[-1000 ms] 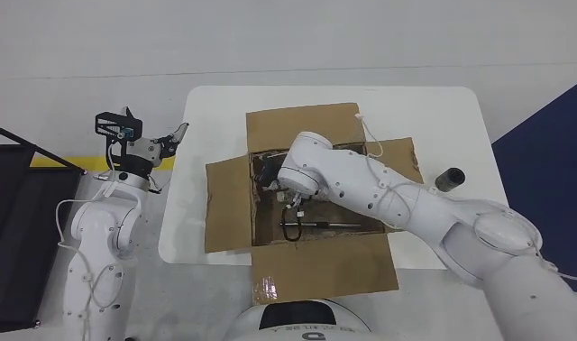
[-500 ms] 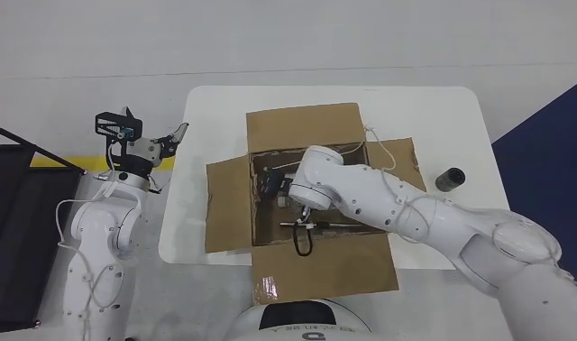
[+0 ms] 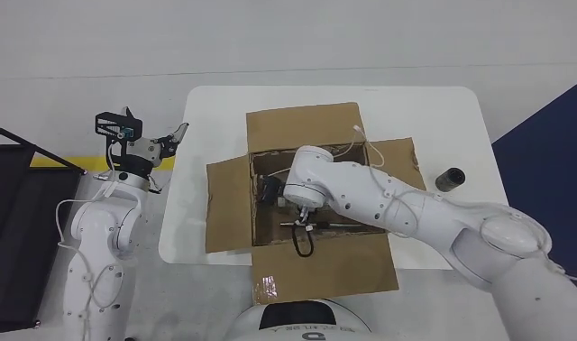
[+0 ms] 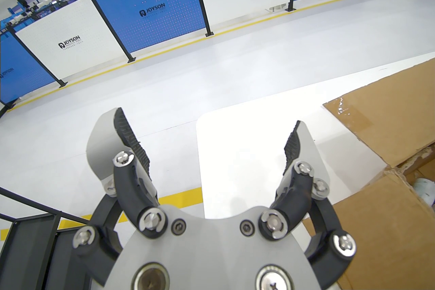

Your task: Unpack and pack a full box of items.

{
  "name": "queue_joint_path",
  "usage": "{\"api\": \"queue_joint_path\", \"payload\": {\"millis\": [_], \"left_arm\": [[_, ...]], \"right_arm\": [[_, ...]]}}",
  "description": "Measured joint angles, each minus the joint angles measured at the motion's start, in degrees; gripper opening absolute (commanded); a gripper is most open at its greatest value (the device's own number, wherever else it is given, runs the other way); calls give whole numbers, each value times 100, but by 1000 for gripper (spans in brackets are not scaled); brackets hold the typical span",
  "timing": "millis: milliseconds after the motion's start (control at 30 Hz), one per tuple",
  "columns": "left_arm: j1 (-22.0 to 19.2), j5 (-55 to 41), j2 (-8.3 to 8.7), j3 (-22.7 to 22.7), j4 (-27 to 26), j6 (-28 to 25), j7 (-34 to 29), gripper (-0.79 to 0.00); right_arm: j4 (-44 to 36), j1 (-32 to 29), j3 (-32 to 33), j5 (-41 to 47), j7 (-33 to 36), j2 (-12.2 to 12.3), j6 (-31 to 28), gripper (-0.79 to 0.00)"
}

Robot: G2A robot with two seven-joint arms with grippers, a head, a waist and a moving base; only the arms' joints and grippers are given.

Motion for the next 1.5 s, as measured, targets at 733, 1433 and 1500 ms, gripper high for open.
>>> {"api": "queue_joint_path", "payload": {"millis": [733,1433,1500], "left_arm": [[0,0,0,0,0,0,0,0],[0,0,0,0,0,0,0,0],[0,0,0,0,0,0,0,0]], "right_arm": [[1275,-95,78,-259,-265,-568,-224,-157],[1235,-272,476,-576,-92,-598,-42,-785],[1012,-325,551,-668,-15,-535,53,-785]]}}
